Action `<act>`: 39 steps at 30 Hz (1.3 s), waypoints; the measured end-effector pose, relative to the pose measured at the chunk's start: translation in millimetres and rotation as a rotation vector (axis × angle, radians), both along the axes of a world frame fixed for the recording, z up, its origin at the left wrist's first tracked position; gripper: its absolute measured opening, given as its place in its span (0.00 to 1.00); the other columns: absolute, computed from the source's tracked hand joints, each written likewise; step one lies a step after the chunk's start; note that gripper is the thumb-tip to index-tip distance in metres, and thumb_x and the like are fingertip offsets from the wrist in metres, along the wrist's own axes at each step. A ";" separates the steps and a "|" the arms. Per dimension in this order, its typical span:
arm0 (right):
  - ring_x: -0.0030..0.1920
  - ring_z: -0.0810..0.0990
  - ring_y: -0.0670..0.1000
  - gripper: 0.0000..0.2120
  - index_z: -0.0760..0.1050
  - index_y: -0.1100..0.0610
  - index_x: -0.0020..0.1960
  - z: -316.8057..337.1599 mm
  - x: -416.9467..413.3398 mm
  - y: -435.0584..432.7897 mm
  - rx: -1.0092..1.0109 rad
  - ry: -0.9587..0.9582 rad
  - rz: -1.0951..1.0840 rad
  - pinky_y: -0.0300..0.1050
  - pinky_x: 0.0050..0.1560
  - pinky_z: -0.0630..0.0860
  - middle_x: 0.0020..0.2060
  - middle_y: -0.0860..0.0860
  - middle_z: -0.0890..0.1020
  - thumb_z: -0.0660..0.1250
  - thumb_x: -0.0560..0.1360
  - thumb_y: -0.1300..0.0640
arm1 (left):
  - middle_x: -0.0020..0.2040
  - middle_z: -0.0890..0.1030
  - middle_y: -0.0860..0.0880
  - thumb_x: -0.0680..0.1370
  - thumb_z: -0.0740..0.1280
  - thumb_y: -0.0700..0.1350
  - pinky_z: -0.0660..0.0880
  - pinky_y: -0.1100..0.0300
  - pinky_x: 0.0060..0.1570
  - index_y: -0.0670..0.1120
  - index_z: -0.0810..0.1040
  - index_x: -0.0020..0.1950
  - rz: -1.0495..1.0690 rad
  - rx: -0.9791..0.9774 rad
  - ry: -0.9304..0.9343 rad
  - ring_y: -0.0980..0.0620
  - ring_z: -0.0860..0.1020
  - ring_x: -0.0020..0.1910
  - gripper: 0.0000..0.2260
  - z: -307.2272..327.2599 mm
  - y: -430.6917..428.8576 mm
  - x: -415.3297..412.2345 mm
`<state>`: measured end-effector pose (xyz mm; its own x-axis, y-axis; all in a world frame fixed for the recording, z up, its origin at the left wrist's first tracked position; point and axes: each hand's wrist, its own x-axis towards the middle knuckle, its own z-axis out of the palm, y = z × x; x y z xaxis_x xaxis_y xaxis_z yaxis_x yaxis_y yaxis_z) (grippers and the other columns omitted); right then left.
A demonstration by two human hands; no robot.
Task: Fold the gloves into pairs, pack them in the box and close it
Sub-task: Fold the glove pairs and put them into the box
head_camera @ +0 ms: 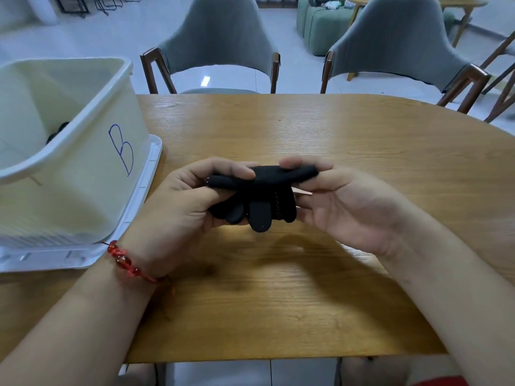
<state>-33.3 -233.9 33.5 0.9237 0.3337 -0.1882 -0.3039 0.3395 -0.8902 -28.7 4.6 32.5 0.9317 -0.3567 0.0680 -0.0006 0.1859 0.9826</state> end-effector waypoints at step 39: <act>0.38 0.76 0.56 0.17 0.65 0.61 0.41 36.9 -19.9 41.5 -0.148 -0.500 -0.230 0.48 0.44 0.75 0.46 0.68 0.82 0.75 0.75 0.64 | 0.51 0.87 0.48 0.77 0.74 0.41 0.78 0.58 0.36 0.46 0.79 0.57 0.234 0.122 -0.370 0.44 0.83 0.38 0.10 47.5 14.8 -23.4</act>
<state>-53.2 -192.4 70.3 0.9583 0.1163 0.2612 0.2336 0.2082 -0.9498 -52.2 19.4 80.1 0.9090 -0.1656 0.3826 -0.3844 0.0222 0.9229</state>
